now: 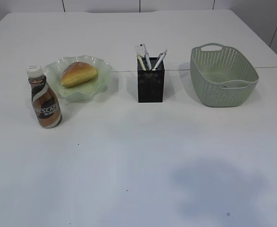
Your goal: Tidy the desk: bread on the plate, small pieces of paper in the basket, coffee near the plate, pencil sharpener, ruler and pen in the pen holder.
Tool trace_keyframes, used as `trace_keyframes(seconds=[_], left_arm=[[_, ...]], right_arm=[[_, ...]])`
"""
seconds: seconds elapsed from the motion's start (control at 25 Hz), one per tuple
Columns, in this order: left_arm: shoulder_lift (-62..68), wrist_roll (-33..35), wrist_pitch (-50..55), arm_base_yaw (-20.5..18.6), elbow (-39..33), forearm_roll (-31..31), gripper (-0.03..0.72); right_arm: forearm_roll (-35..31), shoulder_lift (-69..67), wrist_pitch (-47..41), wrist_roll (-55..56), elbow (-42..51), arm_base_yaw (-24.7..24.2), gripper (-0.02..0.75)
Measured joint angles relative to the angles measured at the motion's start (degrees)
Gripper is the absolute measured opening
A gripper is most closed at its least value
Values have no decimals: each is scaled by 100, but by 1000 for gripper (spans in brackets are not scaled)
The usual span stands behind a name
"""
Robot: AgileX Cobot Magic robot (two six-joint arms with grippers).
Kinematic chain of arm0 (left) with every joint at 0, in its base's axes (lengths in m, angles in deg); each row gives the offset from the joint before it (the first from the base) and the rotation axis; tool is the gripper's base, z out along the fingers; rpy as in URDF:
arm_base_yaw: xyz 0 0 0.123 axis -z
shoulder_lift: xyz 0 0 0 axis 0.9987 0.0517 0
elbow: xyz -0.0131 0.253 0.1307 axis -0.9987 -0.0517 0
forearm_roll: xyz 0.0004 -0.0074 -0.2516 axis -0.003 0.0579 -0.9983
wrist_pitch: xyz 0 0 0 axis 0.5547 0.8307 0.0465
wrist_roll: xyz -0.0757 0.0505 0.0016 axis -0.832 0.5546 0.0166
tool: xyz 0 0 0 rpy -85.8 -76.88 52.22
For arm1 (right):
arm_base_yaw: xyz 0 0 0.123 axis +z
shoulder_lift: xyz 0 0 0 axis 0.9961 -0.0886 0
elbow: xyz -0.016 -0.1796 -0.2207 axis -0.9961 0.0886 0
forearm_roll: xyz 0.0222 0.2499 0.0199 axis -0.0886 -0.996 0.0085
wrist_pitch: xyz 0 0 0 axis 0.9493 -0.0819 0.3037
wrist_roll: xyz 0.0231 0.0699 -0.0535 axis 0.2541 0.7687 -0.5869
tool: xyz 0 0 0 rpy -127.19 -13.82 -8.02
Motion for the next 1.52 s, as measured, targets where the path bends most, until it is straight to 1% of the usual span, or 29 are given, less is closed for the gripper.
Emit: trace_keyframes(seconds=[0.08,0.16,0.2,0.32,0.4,0.44,0.48,0.64,0.68,0.92,1.04,1.16,1.28,1.44,1.52], left_arm=[[-366,0,213,0,11,-118,376],[-678,0,275,0,14,-296,376],[-842,0,280,0,1,-389,376],[-1391,0,280,0,-362,-679,376],[-1811,0,290,0,-781,-851,376],[-2047,-10,288,0,-1035,-948,376],[-2280,-10,288,0,-1304,-1070,376],[-3208,128,292,0,-2467,-1587,376],[-3485,147,303,0,-2727,-1650,376],[-5018,183,114,0,-4432,-1755,376],[-5100,301,177,0,-5048,-1792,376],[-5100,789,28,0,-5441,-1965,376],[-5100,1012,-101,0,-5729,-2007,376],[-5100,1194,-353,0,-6153,-2112,376],[-5100,1256,-388,0,-6403,-2184,376]], right_arm=[[51,318,281,-66,0,0,438],[62,380,309,-81,0,0,438],[73,655,362,-104,127,0,438],[73,914,362,-115,424,0,438],[73,1218,351,-127,710,0,438],[73,1218,351,-127,710,0,438],[28,1585,341,-127,924,0,438],[-23,2224,341,-127,1282,0,438],[-23,2224,341,-127,1282,0,438],[-377,3389,367,-137,2322,0,438],[-455,3900,453,-137,2817,0,438],[-545,4133,453,-137,3294,0,438],[-567,4133,369,-255,3484,0,438],[-567,4133,357,-371,3500,-12,438],[-544,4133,441,-500,3757,-12,438]])
